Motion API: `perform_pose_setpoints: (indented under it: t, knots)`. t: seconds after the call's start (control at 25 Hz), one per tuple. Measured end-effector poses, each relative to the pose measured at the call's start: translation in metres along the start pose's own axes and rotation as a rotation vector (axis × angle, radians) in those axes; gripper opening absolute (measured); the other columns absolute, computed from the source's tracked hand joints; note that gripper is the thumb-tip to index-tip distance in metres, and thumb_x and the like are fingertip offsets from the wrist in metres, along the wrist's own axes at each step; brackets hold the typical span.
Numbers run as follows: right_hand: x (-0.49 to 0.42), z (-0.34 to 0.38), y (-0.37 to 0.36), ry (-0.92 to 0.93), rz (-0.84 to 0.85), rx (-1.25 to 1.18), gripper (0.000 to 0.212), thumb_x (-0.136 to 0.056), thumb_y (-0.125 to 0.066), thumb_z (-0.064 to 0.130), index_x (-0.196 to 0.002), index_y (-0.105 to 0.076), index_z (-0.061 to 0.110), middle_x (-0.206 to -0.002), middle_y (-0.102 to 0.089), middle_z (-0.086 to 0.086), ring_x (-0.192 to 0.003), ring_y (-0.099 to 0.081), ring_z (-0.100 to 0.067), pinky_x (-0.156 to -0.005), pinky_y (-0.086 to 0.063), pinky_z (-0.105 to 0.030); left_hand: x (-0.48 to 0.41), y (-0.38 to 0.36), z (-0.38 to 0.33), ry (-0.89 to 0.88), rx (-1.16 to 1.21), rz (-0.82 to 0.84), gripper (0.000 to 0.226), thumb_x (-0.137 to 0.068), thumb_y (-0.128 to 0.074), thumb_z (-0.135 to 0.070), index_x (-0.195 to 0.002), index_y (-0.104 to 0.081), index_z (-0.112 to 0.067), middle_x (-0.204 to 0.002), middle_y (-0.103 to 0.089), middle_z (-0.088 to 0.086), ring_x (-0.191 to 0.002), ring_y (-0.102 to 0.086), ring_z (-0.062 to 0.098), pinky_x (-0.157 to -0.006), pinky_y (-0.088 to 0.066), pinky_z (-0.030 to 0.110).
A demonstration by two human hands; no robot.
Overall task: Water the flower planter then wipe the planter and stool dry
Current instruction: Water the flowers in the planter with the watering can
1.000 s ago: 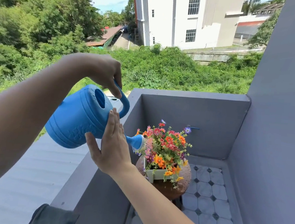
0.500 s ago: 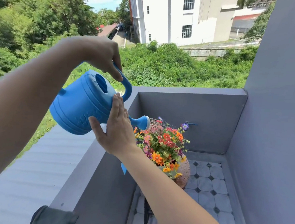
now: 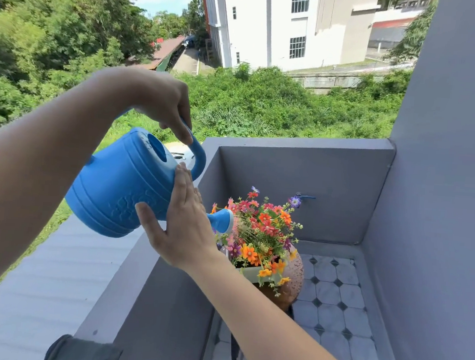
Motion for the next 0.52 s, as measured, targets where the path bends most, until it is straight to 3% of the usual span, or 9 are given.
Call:
perform_pose_setpoints:
  t: [0.32, 0.52]
  knots:
    - [-0.024, 0.002, 0.013, -0.004, -0.02, 0.033, 0.085, -0.095, -0.044, 0.049, -0.153, 0.0, 0.005, -0.164, -0.002, -0.009, -0.15, 0.001, -0.018, -0.119, 0.002, -0.032, -0.007, 0.024, 0.005, -0.017, 0.021, -0.089, 0.03, -0.071, -0.074, -0.049, -0.092, -0.077, -0.029, -0.057, -0.065, -0.005, -0.06, -0.057, 0.011, -0.054, -0.037, 0.026]
    - [-0.017, 0.005, 0.005, 0.02, 0.008, 0.028, 0.084, -0.095, -0.044, 0.049, -0.153, -0.001, 0.005, -0.164, -0.003, -0.008, -0.15, 0.002, -0.017, -0.12, 0.001, -0.032, -0.005, 0.017, 0.007, -0.006, -0.019, -0.043, 0.028, -0.069, -0.076, -0.051, -0.089, -0.077, -0.031, -0.052, -0.064, -0.008, -0.058, -0.057, 0.009, -0.054, -0.039, 0.025]
Point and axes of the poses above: each hand's wrist, its own x-axis away from the middle knuckle, its own y-axis out of the back of the hand, z = x × y, the point moved 7 cm from there along -x, towards the middle knuckle
